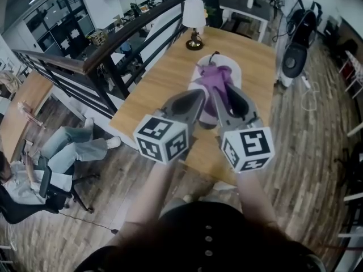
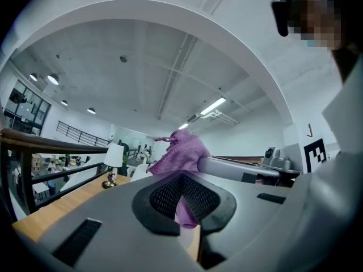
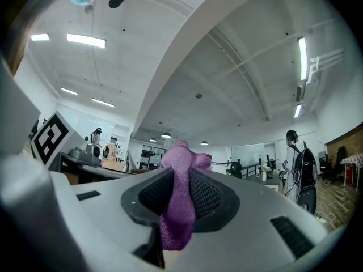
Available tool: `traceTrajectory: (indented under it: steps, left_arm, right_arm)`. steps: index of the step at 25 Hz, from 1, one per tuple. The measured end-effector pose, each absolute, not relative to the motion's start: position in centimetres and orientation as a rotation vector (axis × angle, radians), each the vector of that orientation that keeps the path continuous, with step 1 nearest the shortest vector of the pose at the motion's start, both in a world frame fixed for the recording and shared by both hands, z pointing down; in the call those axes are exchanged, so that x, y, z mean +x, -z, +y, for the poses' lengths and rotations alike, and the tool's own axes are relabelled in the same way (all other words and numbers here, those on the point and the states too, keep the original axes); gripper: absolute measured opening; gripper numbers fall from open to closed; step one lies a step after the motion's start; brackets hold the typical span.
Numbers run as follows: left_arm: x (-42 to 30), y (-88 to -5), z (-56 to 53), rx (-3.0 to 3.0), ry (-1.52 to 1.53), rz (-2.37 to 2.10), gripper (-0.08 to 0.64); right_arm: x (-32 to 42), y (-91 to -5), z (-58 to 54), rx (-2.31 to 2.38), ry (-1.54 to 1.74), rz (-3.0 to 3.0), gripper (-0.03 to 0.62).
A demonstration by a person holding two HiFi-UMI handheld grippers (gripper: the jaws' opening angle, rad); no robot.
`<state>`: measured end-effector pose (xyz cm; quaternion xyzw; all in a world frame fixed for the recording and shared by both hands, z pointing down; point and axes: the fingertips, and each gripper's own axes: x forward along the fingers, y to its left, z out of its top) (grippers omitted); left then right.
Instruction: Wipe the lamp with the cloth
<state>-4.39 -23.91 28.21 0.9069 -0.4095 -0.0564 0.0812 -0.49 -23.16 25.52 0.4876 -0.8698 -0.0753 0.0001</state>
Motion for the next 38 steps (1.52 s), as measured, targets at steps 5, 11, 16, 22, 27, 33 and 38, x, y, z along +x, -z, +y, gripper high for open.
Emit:
traceTrajectory:
  steps: [5,11,16,22,27,33,38]
  left_arm:
    - [-3.6,-28.1,-24.8,2.708,0.193,-1.192,0.009]
    - [-2.8,-28.8,-25.6,2.704,0.184,-1.171,0.009]
    - [-2.6,-29.2,-26.0,2.697,0.174,-1.171,0.009]
    - [-2.6,-30.1,-26.2,2.675,0.166,-1.168,0.009]
    - [-2.5,-30.6,-26.0,2.654,0.158,-1.175,0.009]
    - [-2.6,-31.4,-25.7,2.64,0.111,-1.186,0.01]
    - [-2.9,-32.9,-25.1,2.642,0.041,-1.189,0.009]
  right_arm:
    - [-0.2,-26.2,-23.9,1.517,0.209,-2.731,0.086]
    - [-0.1,-27.5,-24.4,1.508,0.172,-2.722,0.086]
    - [0.0,-28.2,-24.9,1.499,0.139,-2.723,0.086]
    - [-0.3,-28.9,-25.1,1.468,0.121,-2.724,0.086]
    - [-0.1,-29.3,-24.9,1.454,0.096,-2.726,0.086]
    - [-0.4,-30.0,-24.6,1.422,0.076,-2.732,0.086]
    - [-0.7,-31.4,-24.3,1.401,0.035,-2.715,0.086]
